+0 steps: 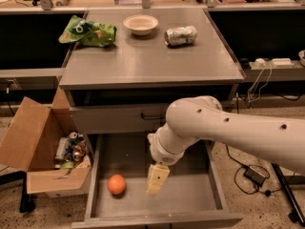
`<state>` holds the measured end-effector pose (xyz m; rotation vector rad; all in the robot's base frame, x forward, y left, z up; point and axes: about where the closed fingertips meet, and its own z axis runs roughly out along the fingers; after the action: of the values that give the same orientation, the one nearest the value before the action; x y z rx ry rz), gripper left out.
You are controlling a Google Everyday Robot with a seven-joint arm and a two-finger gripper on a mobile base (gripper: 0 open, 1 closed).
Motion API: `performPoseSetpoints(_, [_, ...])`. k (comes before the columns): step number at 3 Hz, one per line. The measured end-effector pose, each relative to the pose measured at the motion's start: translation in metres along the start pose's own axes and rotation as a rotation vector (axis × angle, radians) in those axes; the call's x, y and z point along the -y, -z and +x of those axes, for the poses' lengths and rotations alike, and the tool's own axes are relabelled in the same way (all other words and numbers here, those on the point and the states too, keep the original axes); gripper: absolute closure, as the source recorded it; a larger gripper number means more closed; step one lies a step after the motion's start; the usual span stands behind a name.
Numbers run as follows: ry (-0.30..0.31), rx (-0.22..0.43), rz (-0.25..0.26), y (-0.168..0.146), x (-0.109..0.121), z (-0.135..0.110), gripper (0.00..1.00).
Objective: Pick orange from middle drawer and place on counter
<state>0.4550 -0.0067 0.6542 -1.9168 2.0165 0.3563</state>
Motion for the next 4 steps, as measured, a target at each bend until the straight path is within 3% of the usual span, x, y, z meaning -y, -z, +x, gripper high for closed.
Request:
performPoseSetpoints(1, [0.000,0.000,0.000,0.000,0.000,0.000,0.00])
performPoseSetpoints(2, [0.010,-0.017,-0.022,-0.021,-0.003,0.003,0.00])
performPoseSetpoints(3, [0.015,-0.028,-0.059,-0.077,-0.016,0.008,0.00])
performPoseSetpoints(4, [0.024,0.016,-0.033,-0.137,-0.013,0.005,0.00])
